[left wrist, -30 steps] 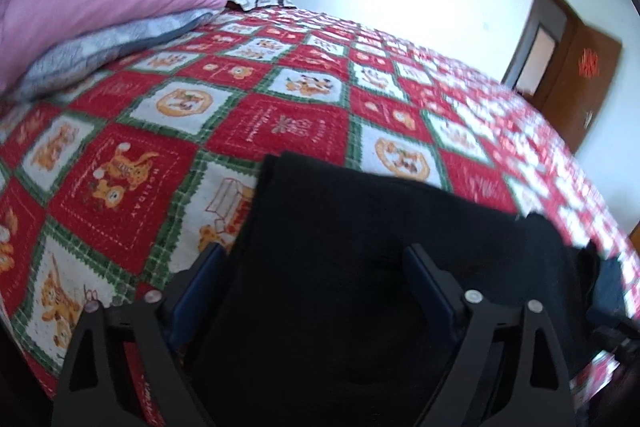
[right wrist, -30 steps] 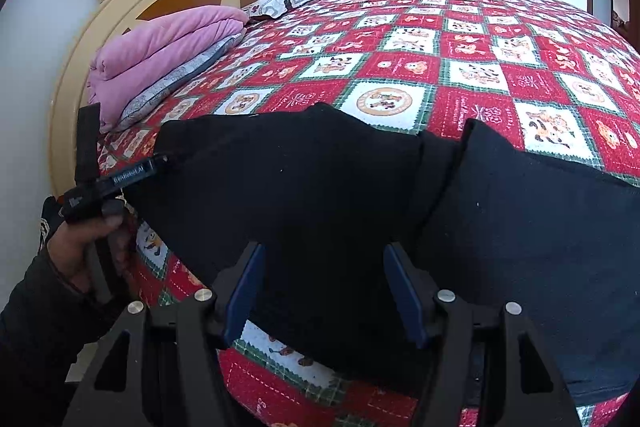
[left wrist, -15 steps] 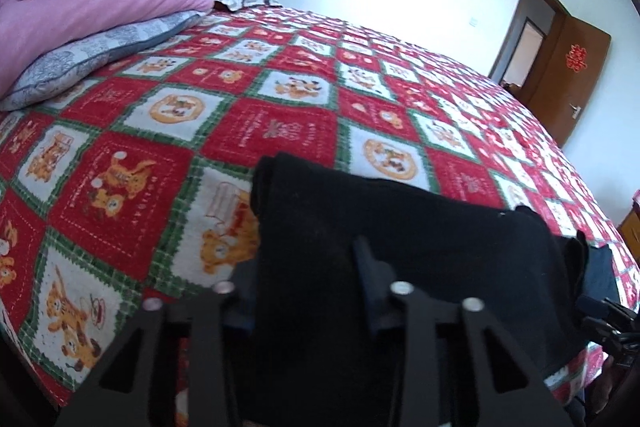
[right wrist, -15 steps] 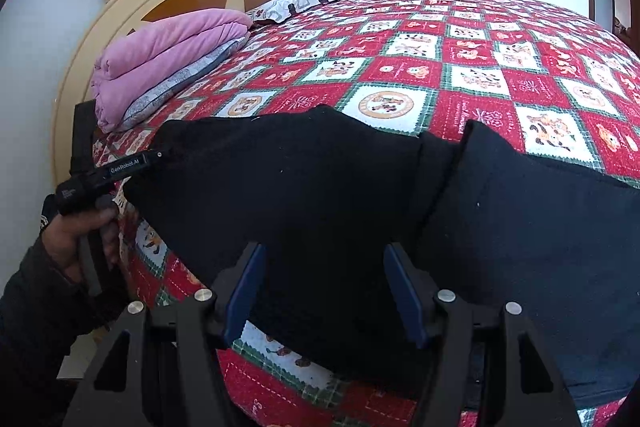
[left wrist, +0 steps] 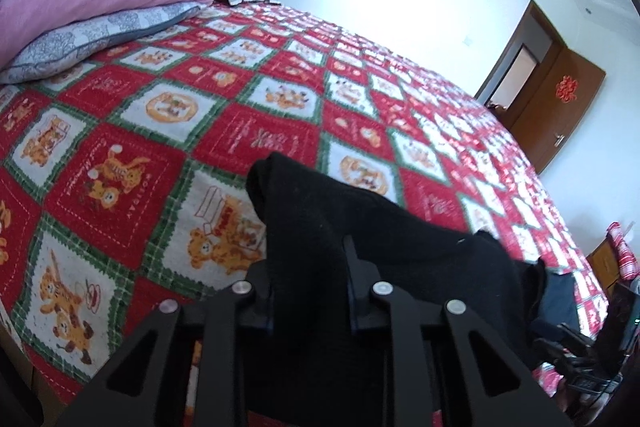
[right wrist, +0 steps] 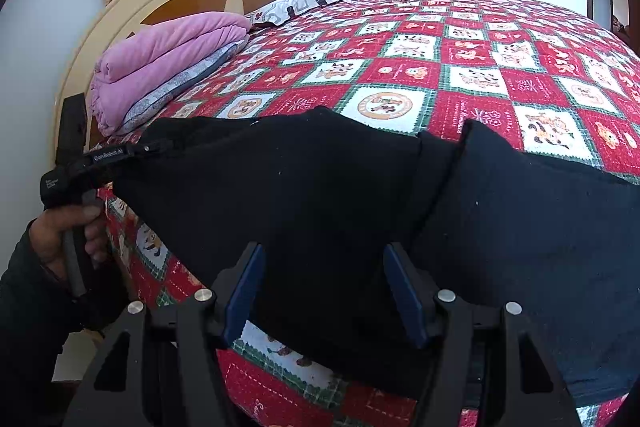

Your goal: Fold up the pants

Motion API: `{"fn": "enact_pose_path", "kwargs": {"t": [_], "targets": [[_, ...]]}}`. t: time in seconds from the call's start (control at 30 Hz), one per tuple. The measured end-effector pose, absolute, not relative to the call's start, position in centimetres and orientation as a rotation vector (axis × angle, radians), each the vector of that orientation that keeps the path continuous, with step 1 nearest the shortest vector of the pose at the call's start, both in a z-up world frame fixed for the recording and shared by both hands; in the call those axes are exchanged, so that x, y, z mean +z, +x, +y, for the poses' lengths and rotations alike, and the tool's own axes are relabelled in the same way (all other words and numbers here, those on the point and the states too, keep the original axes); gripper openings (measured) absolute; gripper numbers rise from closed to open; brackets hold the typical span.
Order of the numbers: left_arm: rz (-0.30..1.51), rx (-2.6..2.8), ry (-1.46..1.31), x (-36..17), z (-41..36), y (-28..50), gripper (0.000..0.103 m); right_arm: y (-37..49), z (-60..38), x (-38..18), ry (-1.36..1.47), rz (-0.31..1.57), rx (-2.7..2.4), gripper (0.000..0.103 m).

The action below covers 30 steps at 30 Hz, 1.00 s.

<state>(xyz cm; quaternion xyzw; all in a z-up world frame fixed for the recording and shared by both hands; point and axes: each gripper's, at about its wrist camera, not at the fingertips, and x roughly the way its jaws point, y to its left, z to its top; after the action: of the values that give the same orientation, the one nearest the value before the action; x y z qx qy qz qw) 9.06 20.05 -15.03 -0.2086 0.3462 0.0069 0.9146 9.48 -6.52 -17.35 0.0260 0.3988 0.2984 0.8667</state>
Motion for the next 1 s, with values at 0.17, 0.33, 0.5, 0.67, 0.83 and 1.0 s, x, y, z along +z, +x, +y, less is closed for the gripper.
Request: {"fn": "enact_pose_path", "kwargs": {"t": [0.17,0.33,0.5,0.67,0.83,1.0], "targets": [[0.666,-0.064,-0.488,-11.7,19.0,8.0,0.024,9.9,-7.5,-15.9,0.070,0.830,0.627,0.063],[0.593,-0.177,-0.469,-7.0,15.2,7.5,0.024,11.4,-12.2,-12.3,0.096,0.795,0.539,0.063],[0.563,-0.295,-0.402,-3.3,9.5,8.6,0.024,11.8,-18.1,-11.2,0.136,0.784,0.416,0.063],[0.579,-0.417,-0.341,-1.7,3.1,10.3,0.024,10.6,-22.9,-12.8,0.152,0.801,0.335,0.063],[0.622,-0.523,-0.278,-2.0,-4.7,12.2,0.024,9.6,-28.0,-14.3,0.268,0.768,0.243,0.063],[0.673,-0.571,-0.172,-3.6,-11.4,13.9,0.024,9.0,-32.7,-14.2,0.402,0.668,0.143,0.063]]}}
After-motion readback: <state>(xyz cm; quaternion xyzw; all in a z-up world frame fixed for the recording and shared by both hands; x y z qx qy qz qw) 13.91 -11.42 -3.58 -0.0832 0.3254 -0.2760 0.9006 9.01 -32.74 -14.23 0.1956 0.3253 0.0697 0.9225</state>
